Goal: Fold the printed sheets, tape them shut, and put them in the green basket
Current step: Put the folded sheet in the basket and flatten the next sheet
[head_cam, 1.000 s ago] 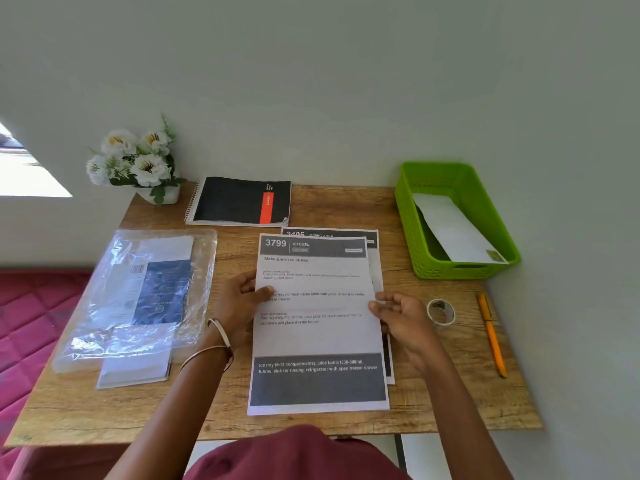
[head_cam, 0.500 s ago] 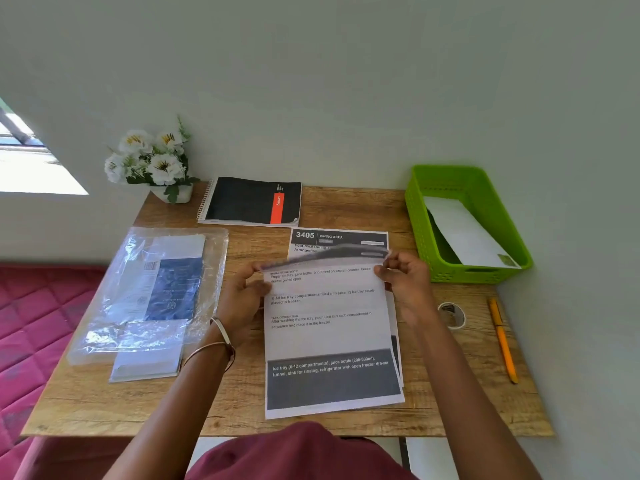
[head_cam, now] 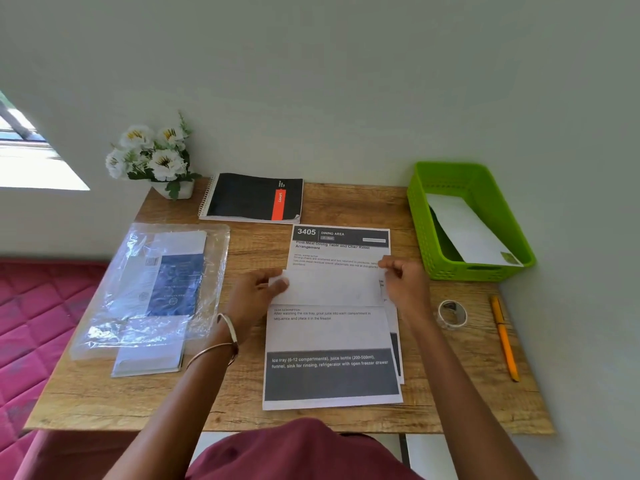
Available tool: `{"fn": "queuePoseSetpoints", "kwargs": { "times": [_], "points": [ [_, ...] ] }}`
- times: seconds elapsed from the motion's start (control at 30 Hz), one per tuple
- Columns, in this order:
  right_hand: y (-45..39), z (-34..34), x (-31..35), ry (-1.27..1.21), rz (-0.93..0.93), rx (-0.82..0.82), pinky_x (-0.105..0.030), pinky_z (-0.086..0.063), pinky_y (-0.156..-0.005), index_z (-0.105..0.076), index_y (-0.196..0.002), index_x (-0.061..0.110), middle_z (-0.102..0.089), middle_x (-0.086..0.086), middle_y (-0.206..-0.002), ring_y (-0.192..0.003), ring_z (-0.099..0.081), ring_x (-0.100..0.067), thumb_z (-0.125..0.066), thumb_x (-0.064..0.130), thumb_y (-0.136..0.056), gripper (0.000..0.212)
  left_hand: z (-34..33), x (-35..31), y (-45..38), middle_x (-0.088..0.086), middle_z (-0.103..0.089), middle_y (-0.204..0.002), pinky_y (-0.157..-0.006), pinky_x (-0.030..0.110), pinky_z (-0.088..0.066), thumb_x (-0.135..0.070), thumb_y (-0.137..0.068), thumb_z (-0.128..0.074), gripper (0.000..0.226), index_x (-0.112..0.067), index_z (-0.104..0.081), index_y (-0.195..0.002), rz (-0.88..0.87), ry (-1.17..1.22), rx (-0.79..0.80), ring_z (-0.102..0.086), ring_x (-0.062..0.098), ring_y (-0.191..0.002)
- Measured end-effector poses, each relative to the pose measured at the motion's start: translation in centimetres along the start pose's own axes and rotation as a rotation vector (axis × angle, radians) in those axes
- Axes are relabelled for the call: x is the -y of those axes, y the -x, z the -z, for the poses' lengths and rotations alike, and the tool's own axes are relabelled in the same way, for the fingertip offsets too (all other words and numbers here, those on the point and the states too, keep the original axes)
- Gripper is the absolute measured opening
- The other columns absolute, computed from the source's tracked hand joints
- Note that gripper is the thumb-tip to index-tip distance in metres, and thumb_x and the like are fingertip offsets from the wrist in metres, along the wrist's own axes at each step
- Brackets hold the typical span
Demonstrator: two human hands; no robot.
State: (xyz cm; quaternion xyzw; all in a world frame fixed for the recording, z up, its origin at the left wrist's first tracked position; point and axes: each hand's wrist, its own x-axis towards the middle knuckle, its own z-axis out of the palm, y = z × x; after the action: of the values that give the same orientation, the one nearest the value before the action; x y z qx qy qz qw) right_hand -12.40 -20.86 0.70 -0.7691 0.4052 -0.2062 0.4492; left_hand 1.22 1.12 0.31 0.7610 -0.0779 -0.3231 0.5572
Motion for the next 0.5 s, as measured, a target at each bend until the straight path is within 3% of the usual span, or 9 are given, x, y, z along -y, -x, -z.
{"fn": "queuePoseSetpoints", "kwargs": {
  "times": [0.1,0.2,0.27,0.5],
  "points": [
    [1.1,-1.7,0.9,0.182,0.271,0.176,-0.026,-0.034,-0.102,-0.064,-0.118,0.005,-0.061,-0.010,-0.126,-0.119,-0.053,-0.024,-0.059,0.007,-0.090,0.028,-0.5,1.1,-0.5,0.005,-0.064,-0.109,-0.079,0.044,-0.057,-0.013,-0.079,-0.072,0.049,-0.023,-0.055,-0.123,-0.056,-0.221,-0.040,-0.066,0.022,-0.091],
    [2.5,-4.2,1.3,0.411,0.437,0.411,-0.031,-0.021,-0.110,-0.053,-0.132,0.016,-0.045,-0.003,-0.145,-0.136,-0.033,-0.021,-0.055,0.021,-0.094,0.039,-1.0,1.8,-0.6,0.004,-0.056,-0.118,-0.088,0.045,-0.052,-0.014,-0.074,-0.075,0.053,-0.026,-0.056,-0.123,-0.160,-0.467,-0.112,-0.059,0.023,-0.101],
    [3.3,-5.2,0.9,0.591,0.492,0.483,-0.034,-0.014,-0.113,-0.046,-0.138,0.022,-0.033,0.003,-0.153,-0.142,-0.021,-0.017,-0.050,0.026,-0.097,0.042,-1.2,1.8,-0.4,0.004,-0.051,-0.122,-0.094,0.042,-0.048,-0.013,-0.075,-0.075,0.053,-0.022,-0.057,-0.124,-0.186,-0.554,-0.149,-0.052,0.023,-0.106],
    [3.7,-2.7,-1.9,0.743,0.371,0.324,-0.036,-0.012,-0.114,-0.036,-0.145,0.017,-0.026,0.005,-0.156,-0.145,-0.016,-0.014,-0.043,0.027,-0.099,0.047,-1.5,2.0,0.0,0.002,-0.048,-0.125,-0.100,0.037,-0.043,-0.011,-0.078,-0.072,0.052,-0.015,-0.057,-0.127,-0.193,-0.501,-0.164,-0.048,0.021,-0.112]
  ]
}}
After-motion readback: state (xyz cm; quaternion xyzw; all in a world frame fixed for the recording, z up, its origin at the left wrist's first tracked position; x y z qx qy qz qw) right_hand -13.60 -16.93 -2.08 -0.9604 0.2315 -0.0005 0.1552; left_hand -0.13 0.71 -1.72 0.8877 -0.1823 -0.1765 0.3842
